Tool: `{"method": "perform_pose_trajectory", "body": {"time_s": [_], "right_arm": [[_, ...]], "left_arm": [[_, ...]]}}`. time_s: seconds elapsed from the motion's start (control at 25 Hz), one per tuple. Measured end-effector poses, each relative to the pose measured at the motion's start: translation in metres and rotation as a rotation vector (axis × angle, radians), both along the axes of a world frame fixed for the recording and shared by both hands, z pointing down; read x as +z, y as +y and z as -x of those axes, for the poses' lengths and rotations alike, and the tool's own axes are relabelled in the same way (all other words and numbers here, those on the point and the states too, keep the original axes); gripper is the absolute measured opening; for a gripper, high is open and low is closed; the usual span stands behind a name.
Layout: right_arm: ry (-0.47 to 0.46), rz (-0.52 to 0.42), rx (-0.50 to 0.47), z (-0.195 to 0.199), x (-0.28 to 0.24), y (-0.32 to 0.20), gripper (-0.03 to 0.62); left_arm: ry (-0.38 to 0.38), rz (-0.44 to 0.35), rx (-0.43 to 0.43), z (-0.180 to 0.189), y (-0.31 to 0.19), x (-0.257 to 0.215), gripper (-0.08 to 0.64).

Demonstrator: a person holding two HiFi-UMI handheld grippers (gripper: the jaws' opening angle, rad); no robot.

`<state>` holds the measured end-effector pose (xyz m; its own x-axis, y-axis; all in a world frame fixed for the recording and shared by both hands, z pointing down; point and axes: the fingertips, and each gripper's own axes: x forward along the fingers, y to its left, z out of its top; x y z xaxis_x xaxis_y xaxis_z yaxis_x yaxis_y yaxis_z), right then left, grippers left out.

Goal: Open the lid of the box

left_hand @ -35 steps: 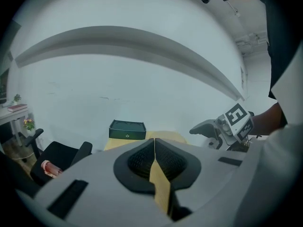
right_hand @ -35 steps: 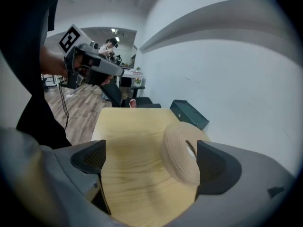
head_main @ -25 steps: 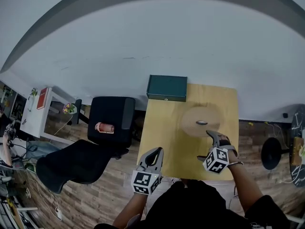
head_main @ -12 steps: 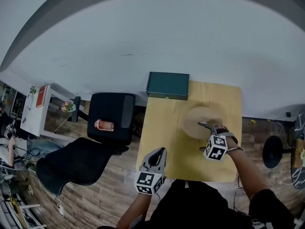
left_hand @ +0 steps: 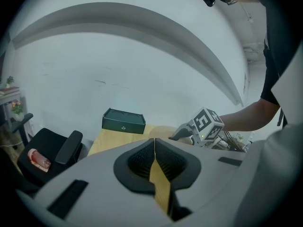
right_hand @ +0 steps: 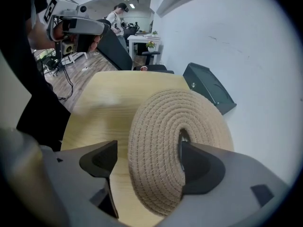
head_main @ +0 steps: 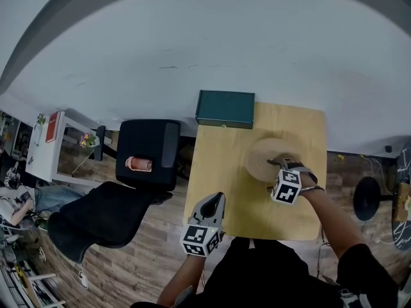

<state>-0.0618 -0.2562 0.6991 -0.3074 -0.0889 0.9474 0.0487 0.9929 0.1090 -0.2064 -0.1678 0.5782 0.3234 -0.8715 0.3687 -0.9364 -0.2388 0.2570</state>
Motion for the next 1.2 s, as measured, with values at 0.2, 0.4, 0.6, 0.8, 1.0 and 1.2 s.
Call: {"method": "perform_pose_trajectory", "body": {"time_s": [0.2,0.4,0.6,0.8,1.0,1.2], "right_arm": [[0.013,-0.011,0.008,0.0,0.002,-0.003,0.381],[0.02,-0.036,-0.007,-0.001,0.001,-0.007,0.333],[0.018,-0.047,-0.013,-0.001,-0.001,-0.005,0.324],[0.015,-0.071,-0.008,-0.004,-0.007,-0.001,0.318],[0.005,-0.122,-0.006,-0.011,-0.023,0.008,0.316],[-0.009,-0.134,0.021,-0.028,-0.039,0.03,0.316]], "left_arm": [[-0.008,-0.005,0.004,0.002,0.001,-0.001,0.021],[-0.002,0.008,-0.008,0.006,0.006,0.003,0.021],[-0.002,0.023,-0.012,0.008,0.014,0.008,0.021],[-0.002,0.014,-0.002,0.003,0.017,0.005,0.021],[-0.002,0.007,0.022,-0.007,0.019,0.002,0.021],[-0.002,0.007,0.053,-0.019,0.024,0.001,0.021]]}}
